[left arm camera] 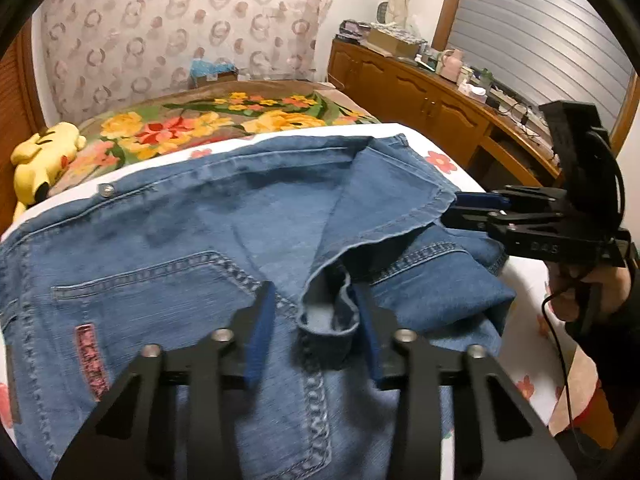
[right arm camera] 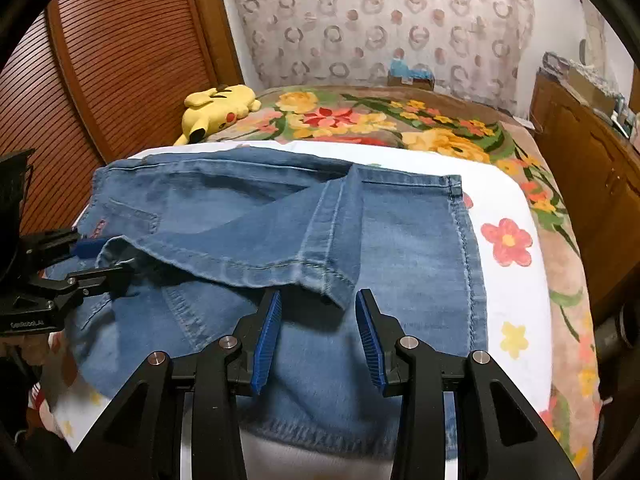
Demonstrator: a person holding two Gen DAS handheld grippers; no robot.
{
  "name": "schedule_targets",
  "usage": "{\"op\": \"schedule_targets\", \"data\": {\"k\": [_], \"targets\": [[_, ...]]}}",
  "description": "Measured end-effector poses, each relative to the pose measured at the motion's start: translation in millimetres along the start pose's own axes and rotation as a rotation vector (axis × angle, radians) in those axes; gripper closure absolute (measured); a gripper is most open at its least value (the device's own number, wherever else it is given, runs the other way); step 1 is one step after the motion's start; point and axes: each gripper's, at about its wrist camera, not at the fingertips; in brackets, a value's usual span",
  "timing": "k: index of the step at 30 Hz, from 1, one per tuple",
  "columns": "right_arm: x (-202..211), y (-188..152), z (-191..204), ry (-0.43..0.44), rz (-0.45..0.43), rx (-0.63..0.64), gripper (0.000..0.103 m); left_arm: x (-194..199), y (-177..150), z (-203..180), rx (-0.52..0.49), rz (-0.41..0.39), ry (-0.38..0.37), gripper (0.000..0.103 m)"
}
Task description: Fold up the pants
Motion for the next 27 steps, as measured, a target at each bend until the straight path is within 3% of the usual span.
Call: {"op": "schedule_targets", "data": {"k": [1,2,5,14,21,27], "targets": [[1,2,-1,0.01,-0.009,-0.004,0.069,0,0,-1,-0.006,0.001,-0.002,0.084],[3,4,1,0.018,-0.016,0.0,0.087,3,0,-3,-0.009,-0.004,-0.002,0.09],[12,17,7,0.024,-0.05,0.023,0.096,23,0,-3,-0.014,-0.042,-0.016,0.095],[47,82,80,0.103,-0.179,0.184,0.098,112,-10,29,0.046,-0.2,0.021,0.097],[42,124,164,0.196,-0.205,0.344,0.098,147,-35,72,0.119,-0.24,0.115,0.097],[18,145,207,0.26,-0.188,0.404,0.098,166,-62,110,0.204,-0.242,0.183,0.097]]}}
Point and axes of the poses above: each gripper's, at about its wrist camera, not at the fingertips, and x roughly against the way its jaws point, z to its left, y to its top, and after that the axes turned 4 degrees about x, right-handed
